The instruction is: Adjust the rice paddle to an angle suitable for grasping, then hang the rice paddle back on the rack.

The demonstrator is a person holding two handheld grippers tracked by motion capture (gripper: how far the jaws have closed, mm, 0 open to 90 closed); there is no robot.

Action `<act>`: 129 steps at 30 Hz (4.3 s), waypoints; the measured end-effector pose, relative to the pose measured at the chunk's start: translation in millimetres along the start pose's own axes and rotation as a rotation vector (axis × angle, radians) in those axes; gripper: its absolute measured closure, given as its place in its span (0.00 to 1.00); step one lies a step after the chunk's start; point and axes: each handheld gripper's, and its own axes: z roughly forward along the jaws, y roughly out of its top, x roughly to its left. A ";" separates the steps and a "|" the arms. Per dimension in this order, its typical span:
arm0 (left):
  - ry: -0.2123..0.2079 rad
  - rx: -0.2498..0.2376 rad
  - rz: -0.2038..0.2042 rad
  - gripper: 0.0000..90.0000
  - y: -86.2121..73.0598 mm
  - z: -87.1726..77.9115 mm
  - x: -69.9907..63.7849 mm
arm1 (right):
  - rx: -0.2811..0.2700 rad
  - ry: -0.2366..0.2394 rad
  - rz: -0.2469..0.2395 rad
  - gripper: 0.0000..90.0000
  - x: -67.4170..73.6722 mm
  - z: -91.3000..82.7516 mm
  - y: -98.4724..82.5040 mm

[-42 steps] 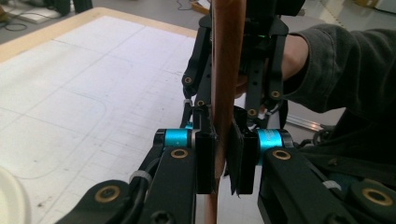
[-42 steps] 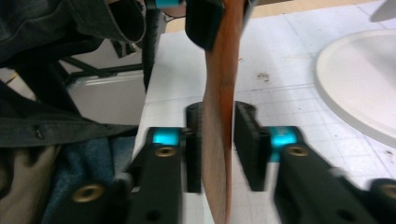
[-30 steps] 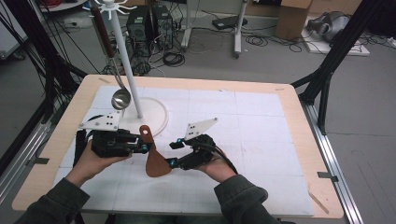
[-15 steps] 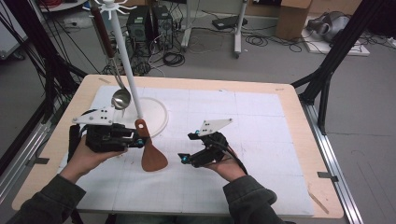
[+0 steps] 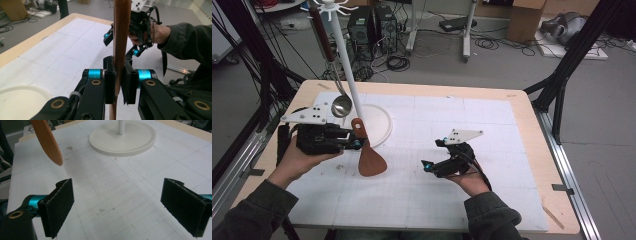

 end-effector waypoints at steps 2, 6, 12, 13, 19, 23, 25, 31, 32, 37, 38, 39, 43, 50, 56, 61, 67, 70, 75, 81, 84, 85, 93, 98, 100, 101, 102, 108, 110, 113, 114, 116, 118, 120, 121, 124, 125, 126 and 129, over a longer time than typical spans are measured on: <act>0.005 0.001 -0.001 0.91 3.0 -2.1 0.5 | 0.004 -0.012 0.009 0.12 -3.0 -5.2 -4.2; 0.013 0.000 0.006 0.91 9.9 -5.8 2.8 | 0.013 -0.042 0.020 0.11 -8.3 -15.3 -12.1; 0.025 0.006 0.011 0.91 18.3 -10.2 8.4 | 0.002 -0.087 0.051 0.01 -14.9 -25.2 -20.3; 0.027 0.007 0.011 0.91 19.2 -11.2 9.3 | 0.000 -0.089 0.051 0.01 -16.1 -26.1 -21.7; 0.040 0.013 0.008 0.91 25.2 -16.3 13.5 | 0.010 -0.095 0.050 0.01 -19.5 -31.2 -26.9; 0.046 0.015 0.010 0.91 29.8 -18.2 16.2 | 0.007 -0.105 0.065 0.00 -22.6 -35.3 -31.5; 0.050 0.015 0.012 0.91 31.3 -19.2 17.3 | 0.003 -0.107 0.078 0.00 -24.6 -37.3 -33.9; 0.060 0.008 0.001 0.91 33.9 -23.6 21.4 | -0.012 -0.129 0.092 0.00 -29.6 -41.0 -36.4; 0.063 0.010 0.001 0.91 34.8 -24.5 22.3 | -0.010 -0.127 0.095 0.00 -30.1 -40.9 -36.9; 0.068 0.009 0.007 0.91 41.6 -28.1 26.0 | -0.001 -0.137 0.096 0.00 -32.9 -41.3 -39.2; 0.069 0.010 0.008 0.91 43.3 -28.2 26.6 | 0.002 -0.137 0.096 0.00 -32.8 -41.6 -39.4; 0.069 0.012 0.009 0.91 45.2 -28.2 27.2 | 0.002 -0.138 0.093 0.00 -33.0 -42.2 -39.5; 0.074 0.017 0.017 0.91 52.1 -29.7 30.2 | -0.003 -0.145 0.094 0.00 -33.1 -45.4 -39.6; 0.076 0.014 0.022 0.91 62.4 -33.5 34.9 | -0.002 -0.167 0.091 0.00 -32.8 -52.5 -41.7; 0.082 0.015 0.023 0.92 69.5 -36.6 41.6 | -0.003 -0.177 0.093 0.00 -33.0 -57.0 -43.7; 0.086 0.011 0.009 0.92 76.3 -38.3 48.8 | -0.011 -0.183 0.097 0.00 -33.5 -60.8 -45.1; 0.093 0.005 0.008 0.92 85.7 -41.3 57.8 | -0.017 -0.191 0.105 0.00 -35.5 -64.7 -47.3; 0.092 0.006 0.013 0.92 89.7 -42.1 61.4 | -0.021 -0.194 0.110 0.00 -35.8 -65.5 -47.4; 0.097 0.013 0.017 0.92 96.7 -43.3 65.3 | -0.026 -0.196 0.110 0.00 -36.0 -65.7 -47.4; 0.106 0.000 0.015 0.92 105.9 -47.6 70.3 | -0.029 -0.191 0.116 0.00 -36.1 -64.8 -47.4; 0.112 -0.010 0.009 0.92 110.5 -49.0 73.0 | -0.030 -0.190 0.116 0.00 -36.2 -64.6 -47.3; 0.113 -0.010 0.009 0.92 112.4 -49.8 73.8 | -0.030 -0.189 0.116 0.00 -36.3 -64.7 -47.4; 0.145 -0.018 0.012 0.92 125.0 -54.7 79.4 | -0.039 -0.198 0.121 0.00 -36.7 -66.0 -47.1; 0.156 -0.015 0.002 0.92 130.9 -56.1 85.0 | -0.045 -0.196 0.119 0.00 -37.8 -65.2 -46.6; 0.154 -0.012 0.005 0.92 134.5 -57.0 87.2 | -0.041 -0.195 0.125 0.00 -37.4 -64.4 -46.5; 0.154 -0.013 0.005 0.92 136.4 -57.7 87.9 | -0.040 -0.195 0.122 0.00 -37.6 -64.2 -46.6; 0.158 -0.017 0.006 0.92 138.0 -58.3 88.7 | -0.041 -0.194 0.125 0.00 -37.6 -64.2 -46.7; 0.169 -0.036 -0.001 0.92 145.2 -61.1 95.1 | -0.046 -0.189 0.125 0.00 -39.2 -63.9 -46.8; 0.172 -0.043 -0.007 0.92 147.5 -61.9 96.7 | -0.047 -0.188 0.126 0.00 -39.2 -63.6 -46.8; 0.176 -0.041 -0.009 0.92 150.8 -62.4 99.4 | -0.046 -0.184 0.132 0.00 -39.1 -63.8 -46.9; 0.171 -0.045 -0.011 0.92 151.1 -62.3 100.4 | -0.051 -0.182 0.130 0.00 -39.2 -63.6 -46.7; 0.170 -0.050 -0.019 0.92 151.6 -62.2 101.8 | -0.053 -0.181 0.129 0.00 -39.1 -63.6 -46.6; 0.172 -0.046 -0.022 0.92 151.0 -62.4 103.8 | -0.054 -0.180 0.131 0.00 -38.8 -63.7 -46.4; 0.173 -0.044 -0.027 0.92 150.1 -62.9 105.8 | -0.054 -0.179 0.130 0.00 -38.7 -63.6 -46.3; 0.174 -0.041 -0.031 0.92 149.7 -63.0 106.7 | -0.054 -0.178 0.127 0.00 -38.7 -63.6 -46.3; 0.173 -0.043 -0.039 0.92 148.7 -63.8 109.5 | -0.058 -0.176 0.125 0.00 -38.5 -63.3 -46.1; 0.177 -0.049 -0.047 0.92 148.6 -63.4 109.6 | -0.058 -0.176 0.123 0.00 -38.5 -63.3 -46.1; 0.176 -0.053 -0.054 0.92 148.4 -63.2 110.1 | -0.056 -0.175 0.126 0.00 -38.0 -63.5 -45.8; 0.188 -0.055 -0.066 0.92 148.3 -63.0 112.0 | -0.057 -0.173 0.128 0.00 -37.8 -63.6 -45.7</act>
